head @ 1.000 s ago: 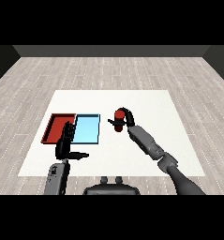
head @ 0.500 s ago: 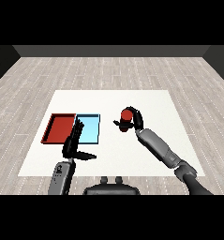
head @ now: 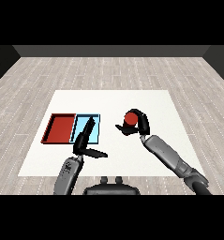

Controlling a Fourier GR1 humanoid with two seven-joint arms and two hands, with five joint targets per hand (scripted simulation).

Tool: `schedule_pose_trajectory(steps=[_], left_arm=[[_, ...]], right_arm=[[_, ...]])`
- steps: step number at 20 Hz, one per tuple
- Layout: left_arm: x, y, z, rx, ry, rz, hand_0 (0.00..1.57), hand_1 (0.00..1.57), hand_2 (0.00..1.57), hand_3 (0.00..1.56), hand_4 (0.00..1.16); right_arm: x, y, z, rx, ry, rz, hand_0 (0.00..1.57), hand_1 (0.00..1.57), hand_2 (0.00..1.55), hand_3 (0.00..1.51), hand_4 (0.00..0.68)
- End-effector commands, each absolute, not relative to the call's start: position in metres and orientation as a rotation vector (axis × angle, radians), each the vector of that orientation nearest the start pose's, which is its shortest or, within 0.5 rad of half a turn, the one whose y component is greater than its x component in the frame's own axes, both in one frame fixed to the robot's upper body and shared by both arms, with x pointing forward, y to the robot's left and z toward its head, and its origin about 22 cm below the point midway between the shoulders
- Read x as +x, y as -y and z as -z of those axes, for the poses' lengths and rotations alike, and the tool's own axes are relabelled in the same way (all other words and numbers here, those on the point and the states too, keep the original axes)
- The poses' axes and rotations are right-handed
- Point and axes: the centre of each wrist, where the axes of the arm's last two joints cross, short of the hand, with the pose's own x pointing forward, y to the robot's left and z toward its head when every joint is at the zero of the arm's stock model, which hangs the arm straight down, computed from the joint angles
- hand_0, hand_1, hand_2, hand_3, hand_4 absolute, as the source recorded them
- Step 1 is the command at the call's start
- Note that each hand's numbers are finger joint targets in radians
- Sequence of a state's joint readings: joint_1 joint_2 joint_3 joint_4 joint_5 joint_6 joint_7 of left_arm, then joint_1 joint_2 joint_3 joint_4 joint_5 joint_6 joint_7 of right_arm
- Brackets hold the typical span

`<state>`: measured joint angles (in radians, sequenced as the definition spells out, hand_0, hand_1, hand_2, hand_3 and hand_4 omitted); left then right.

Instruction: Pick the red can and put it in the red box

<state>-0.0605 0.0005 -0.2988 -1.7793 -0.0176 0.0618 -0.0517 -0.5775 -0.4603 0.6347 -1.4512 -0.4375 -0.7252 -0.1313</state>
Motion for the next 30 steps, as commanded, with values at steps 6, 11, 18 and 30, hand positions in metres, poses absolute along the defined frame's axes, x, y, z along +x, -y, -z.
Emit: schedule_pose_trajectory(steps=[6, 11, 18, 30], left_arm=[[0.278, -0.117, -0.056, -0.225, 1.81, 0.258, 0.0, 0.0, 0.0, 0.0, 0.0], [0.252, -0.099, -0.064, -0.282, 1.783, 0.247, 0.0, 0.0, 0.0, 0.0, 0.0], [0.259, -0.084, -0.026, -0.281, 1.742, 0.251, 0.0, 0.0, 0.0, 0.0, 0.0], [0.266, -0.09, -0.038, -0.265, 1.706, 0.231, 0.0, 0.0, 0.0, 0.0, 0.0]], right_arm=[[0.299, 0.15, -0.115, -0.121, 1.982, -0.173, 1.51, 1.51, 1.47, 1.4, 0.576], [0.293, 0.148, -0.119, -0.12, 2.005, -0.196, 1.49, 1.49, 1.45, 1.38, 0.562], [0.277, 0.124, -0.1, -0.087, 2.006, -0.197, 1.44, 1.44, 1.43, 1.38, 0.532], [0.278, 0.109, -0.117, -0.029, 2.009, -0.21, 1.46, 1.46, 1.43, 1.37, 0.565]])
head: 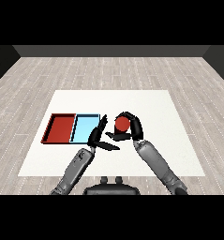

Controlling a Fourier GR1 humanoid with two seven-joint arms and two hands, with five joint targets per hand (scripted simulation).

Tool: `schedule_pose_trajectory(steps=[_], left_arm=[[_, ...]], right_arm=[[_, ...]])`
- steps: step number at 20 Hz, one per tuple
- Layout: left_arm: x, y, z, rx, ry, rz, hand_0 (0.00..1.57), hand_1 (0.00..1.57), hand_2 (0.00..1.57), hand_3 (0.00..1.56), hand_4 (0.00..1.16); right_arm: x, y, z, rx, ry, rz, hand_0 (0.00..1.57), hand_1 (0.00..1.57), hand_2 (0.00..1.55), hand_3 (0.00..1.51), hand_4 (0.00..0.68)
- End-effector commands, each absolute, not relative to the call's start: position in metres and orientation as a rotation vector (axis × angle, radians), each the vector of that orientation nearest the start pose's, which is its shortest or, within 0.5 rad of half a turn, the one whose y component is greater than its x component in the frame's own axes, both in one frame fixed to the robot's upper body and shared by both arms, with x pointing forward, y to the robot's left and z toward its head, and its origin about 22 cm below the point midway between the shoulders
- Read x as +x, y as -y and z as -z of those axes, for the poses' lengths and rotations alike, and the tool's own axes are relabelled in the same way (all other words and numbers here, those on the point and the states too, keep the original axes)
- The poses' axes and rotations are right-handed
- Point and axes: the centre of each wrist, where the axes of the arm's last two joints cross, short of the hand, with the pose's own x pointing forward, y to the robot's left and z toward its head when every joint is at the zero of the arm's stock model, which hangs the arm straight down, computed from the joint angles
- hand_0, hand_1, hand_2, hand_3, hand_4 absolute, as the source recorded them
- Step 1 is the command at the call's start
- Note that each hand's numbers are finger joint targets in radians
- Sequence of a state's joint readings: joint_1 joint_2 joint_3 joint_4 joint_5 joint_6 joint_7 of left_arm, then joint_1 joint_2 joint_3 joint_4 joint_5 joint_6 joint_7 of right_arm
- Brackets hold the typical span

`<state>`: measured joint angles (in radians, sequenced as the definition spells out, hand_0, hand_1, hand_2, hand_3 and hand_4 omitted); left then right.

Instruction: Pick the red can and put it in the red box

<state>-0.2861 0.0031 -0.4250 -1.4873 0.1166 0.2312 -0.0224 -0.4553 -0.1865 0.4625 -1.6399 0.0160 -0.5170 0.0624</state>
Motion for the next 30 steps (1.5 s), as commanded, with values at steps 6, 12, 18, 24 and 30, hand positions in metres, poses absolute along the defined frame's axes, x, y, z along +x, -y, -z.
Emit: schedule_pose_trajectory(steps=[6, 12, 18, 24, 30], left_arm=[[0.263, -0.095, -0.039, -0.321, 1.675, 0.204, 0.0, 0.0, 0.0, 0.0, 0.0], [0.285, -0.082, -0.041, -0.327, 1.687, 0.21, 0.0, 0.0, 0.0, 0.0, 0.0], [0.287, -0.095, -0.042, -0.316, 1.725, 0.246, 0.0, 0.0, 0.0, 0.0, 0.0], [0.271, -0.082, -0.046, -0.197, 1.662, 0.018, 0.99, 0.99, 1.05, 0.89, 0.64], [0.285, -0.091, -0.033, -0.09, 1.65, 0.035, 1.57, 1.57, 1.49, 1.35, 0.71]], right_arm=[[0.277, 0.107, -0.134, 0.03, 2.022, -0.237, 1.49, 1.49, 1.45, 1.37, 0.563], [0.284, 0.075, -0.118, 0.065, 2.007, -0.217, 1.47, 1.47, 1.43, 1.37, 0.545], [0.274, 0.056, -0.124, 0.106, 2.018, -0.246, 1.47, 1.47, 1.43, 1.37, 0.508], [0.275, 0.048, -0.122, 0.122, 2.051, -0.264, 1.49, 1.49, 1.44, 1.38, 0.525], [0.279, 0.04, -0.115, 0.137, 2.006, -0.272, 1.48, 1.48, 1.44, 1.38, 0.533]])
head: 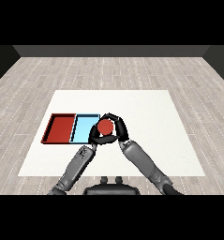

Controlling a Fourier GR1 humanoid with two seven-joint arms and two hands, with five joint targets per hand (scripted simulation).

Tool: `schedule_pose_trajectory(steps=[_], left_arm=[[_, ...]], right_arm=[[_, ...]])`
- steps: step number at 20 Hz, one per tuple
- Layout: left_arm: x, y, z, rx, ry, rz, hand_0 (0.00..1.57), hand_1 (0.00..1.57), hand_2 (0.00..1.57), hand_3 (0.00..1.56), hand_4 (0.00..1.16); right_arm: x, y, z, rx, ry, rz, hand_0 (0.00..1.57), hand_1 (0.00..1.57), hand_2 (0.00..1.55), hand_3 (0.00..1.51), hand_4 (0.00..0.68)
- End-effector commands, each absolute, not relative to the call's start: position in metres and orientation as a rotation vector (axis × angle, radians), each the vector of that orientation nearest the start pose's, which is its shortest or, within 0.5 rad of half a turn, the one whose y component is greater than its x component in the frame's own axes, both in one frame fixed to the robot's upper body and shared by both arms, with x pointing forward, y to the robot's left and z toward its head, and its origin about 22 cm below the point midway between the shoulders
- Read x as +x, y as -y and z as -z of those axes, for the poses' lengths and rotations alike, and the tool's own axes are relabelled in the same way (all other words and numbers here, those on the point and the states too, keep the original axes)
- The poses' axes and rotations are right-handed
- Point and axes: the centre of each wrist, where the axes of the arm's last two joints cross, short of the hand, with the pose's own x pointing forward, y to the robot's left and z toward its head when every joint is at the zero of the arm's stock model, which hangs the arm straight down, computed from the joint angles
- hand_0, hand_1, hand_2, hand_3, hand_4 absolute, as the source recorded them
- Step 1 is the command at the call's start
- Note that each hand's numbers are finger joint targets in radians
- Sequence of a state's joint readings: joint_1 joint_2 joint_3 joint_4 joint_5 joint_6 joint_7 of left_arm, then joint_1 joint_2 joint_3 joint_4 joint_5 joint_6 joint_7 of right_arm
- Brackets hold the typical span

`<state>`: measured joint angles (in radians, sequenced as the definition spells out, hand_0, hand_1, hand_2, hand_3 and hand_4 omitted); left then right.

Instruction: Pick the red can and put it in the red box

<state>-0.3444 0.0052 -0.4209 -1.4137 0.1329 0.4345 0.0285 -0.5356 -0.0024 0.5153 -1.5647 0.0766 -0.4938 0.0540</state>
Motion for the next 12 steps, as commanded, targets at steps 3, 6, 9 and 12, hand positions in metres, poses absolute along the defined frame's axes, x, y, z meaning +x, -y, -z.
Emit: schedule_pose_trajectory(steps=[3, 6, 9, 12], left_arm=[[0.289, -0.11, -0.039, -0.107, 1.643, 0.011, 1.57, 1.57, 1.5, 1.35, 0.75], [0.287, -0.106, -0.034, -0.109, 1.687, -0.027, 1.57, 1.57, 1.51, 1.38, 0.79], [0.279, -0.106, -0.045, -0.134, 1.72, -0.023, 1.57, 1.57, 1.54, 1.44, 0.96], [0.281, -0.105, -0.049, -0.144, 1.736, -0.037, 1.57, 1.57, 1.53, 1.45, 0.94]], right_arm=[[0.276, 0.057, -0.135, 0.131, 2.026, -0.256, 1.5, 1.5, 1.45, 1.38, 0.529], [0.277, 0.044, -0.119, 0.139, 2.029, -0.265, 1.51, 1.51, 1.44, 1.38, 0.536], [0.278, 0.038, -0.107, 0.102, 2.026, -0.278, 1.46, 1.46, 1.43, 1.39, 0.518], [0.285, 0.065, -0.122, 0.11, 1.991, -0.214, 1.3, 1.3, 1.28, 1.22, 0.24]])
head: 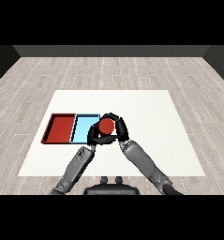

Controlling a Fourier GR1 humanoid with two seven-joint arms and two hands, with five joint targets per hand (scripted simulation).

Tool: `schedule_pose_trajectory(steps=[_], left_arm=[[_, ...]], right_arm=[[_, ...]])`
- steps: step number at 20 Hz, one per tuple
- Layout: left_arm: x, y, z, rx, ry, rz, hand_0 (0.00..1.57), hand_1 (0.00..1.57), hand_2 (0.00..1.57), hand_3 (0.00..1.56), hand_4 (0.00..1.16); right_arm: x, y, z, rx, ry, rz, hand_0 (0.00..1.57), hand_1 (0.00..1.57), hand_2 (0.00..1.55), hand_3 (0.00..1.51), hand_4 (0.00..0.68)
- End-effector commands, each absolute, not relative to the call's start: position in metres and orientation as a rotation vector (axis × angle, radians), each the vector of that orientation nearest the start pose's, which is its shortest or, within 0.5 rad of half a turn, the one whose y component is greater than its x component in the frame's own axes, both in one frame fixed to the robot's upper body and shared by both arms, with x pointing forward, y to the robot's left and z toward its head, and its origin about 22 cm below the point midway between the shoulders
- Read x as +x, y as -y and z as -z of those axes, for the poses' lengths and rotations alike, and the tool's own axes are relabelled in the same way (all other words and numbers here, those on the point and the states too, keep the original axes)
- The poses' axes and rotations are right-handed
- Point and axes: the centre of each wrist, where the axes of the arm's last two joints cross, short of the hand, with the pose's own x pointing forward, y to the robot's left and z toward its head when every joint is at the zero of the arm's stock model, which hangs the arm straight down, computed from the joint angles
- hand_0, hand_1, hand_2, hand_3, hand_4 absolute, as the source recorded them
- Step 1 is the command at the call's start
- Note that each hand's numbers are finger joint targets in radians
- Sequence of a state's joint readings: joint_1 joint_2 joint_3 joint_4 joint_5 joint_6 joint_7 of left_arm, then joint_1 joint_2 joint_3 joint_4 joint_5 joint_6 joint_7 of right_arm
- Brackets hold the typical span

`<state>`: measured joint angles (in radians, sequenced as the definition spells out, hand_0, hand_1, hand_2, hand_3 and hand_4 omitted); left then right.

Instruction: Pick the red can and put it in the red box

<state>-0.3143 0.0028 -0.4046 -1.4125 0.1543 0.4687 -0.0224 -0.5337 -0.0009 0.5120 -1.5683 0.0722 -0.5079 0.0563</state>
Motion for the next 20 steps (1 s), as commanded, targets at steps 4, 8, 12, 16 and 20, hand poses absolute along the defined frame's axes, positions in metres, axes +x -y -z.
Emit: schedule_pose_trajectory(steps=[4, 8, 12, 16, 20], left_arm=[[0.283, -0.1, -0.05, -0.13, 1.753, -0.045, 1.57, 1.57, 1.55, 1.49, 1.04], [0.29, -0.107, -0.039, -0.122, 1.767, -0.034, 1.57, 1.57, 1.55, 1.49, 1.04], [0.275, -0.116, -0.046, -0.085, 1.785, -0.02, 1.57, 1.57, 1.57, 1.49, 1.13], [0.284, -0.104, -0.044, -0.055, 1.772, -0.007, 1.57, 1.57, 1.57, 1.5, 1.13], [0.276, -0.122, -0.041, -0.003, 1.756, 0.005, 1.57, 1.57, 1.57, 1.5, 1.13]], right_arm=[[0.276, 0.051, -0.115, 0.082, 1.976, -0.252, 0.0, 0.0, 0.0, 0.0, 0.0], [0.264, 0.06, -0.121, 0.046, 1.971, -0.282, 0.0, 0.0, 0.0, 0.0, 0.0], [0.284, 0.051, -0.13, 0.059, 1.998, -0.28, 0.0, 0.0, 0.0, 0.0, 0.0], [0.261, 0.081, -0.117, 0.073, 2.041, -0.23, 0.0, 0.0, 0.0, 0.0, 0.0], [0.263, 0.118, -0.125, 0.083, 2.035, -0.109, 0.0, 0.0, 0.0, 0.0, 0.0]])
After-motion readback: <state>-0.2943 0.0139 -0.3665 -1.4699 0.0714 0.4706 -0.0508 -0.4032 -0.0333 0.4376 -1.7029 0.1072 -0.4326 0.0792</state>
